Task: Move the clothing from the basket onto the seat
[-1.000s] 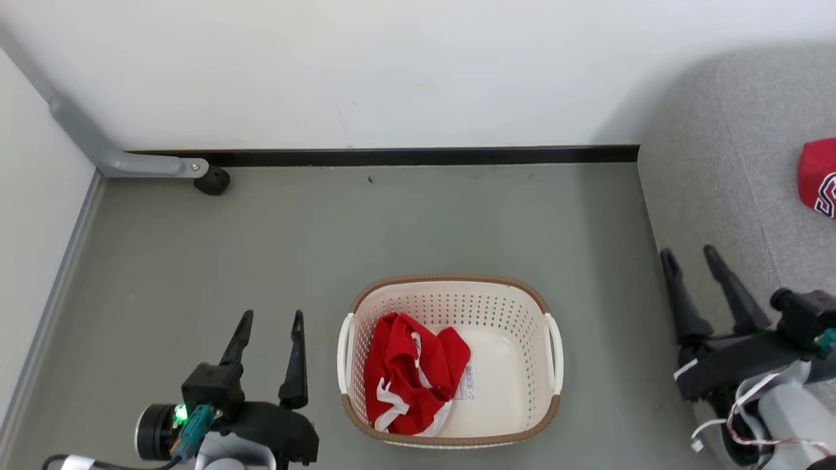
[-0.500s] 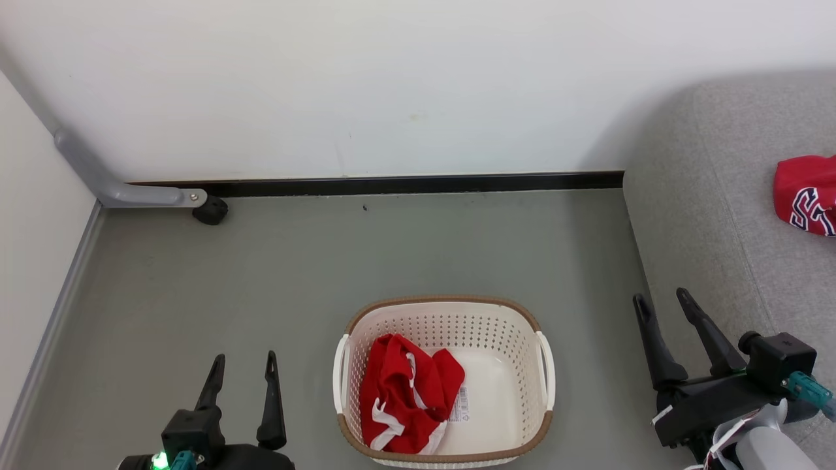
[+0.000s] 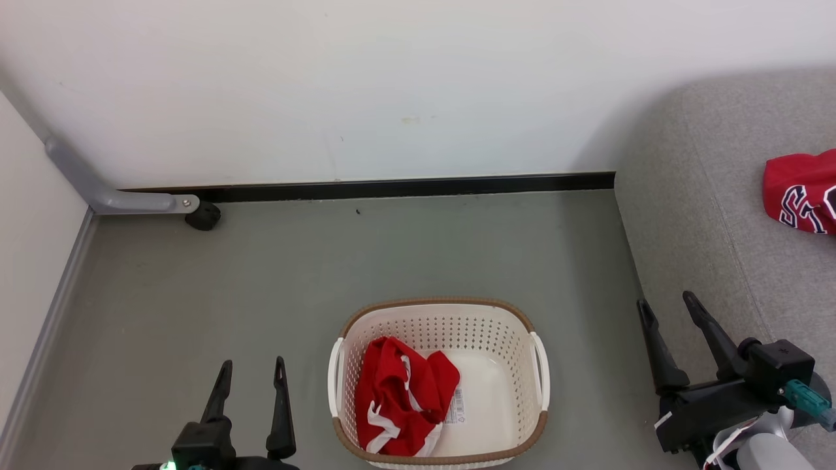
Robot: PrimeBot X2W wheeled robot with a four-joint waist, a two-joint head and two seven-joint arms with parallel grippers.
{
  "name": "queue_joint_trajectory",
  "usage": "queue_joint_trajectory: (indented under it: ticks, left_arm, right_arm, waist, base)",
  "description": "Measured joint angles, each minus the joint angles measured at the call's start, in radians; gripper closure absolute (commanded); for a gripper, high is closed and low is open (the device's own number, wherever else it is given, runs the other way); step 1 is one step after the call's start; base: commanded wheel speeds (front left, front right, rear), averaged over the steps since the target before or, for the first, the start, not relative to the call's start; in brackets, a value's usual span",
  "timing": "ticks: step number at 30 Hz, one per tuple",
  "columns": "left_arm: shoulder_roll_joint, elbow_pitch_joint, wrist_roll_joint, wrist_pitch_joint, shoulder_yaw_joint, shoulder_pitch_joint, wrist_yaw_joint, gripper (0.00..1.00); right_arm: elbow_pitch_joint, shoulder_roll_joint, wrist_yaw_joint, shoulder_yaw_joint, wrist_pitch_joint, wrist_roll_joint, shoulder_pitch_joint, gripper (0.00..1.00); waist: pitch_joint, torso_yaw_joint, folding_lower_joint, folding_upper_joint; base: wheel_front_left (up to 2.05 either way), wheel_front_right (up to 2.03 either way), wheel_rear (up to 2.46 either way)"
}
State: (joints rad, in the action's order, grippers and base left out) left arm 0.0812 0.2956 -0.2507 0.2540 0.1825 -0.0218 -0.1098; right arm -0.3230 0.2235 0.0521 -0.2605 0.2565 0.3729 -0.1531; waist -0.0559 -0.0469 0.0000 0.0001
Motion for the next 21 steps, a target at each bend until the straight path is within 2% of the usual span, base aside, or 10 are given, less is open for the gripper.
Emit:
queue_joint_trajectory:
  ticks: [12, 21]
  left_arm:
    - [-0.013, -0.016, 0.015, 0.0, 0.012, 0.011, -0.003, 0.0]
    - [-0.028, -0.014, 0.016, 0.0, 0.087, 0.001, 0.031, 0.0]
  right_arm:
    - [0.044, -0.001, -0.001, 0.014, 0.0, -0.014, 0.004, 0.0]
    - [0.108, 0.016, 0.002, 0.042, 0.0, -0.032, -0.032, 0.0]
  waist:
    - [-0.017, 0.006, 0.0, 0.0]
    - [-0.093, 0.012, 0.0, 0.0]
  base:
    - [0.0, 0.0, 0.0]
    - [0.0, 0.0, 0.0]
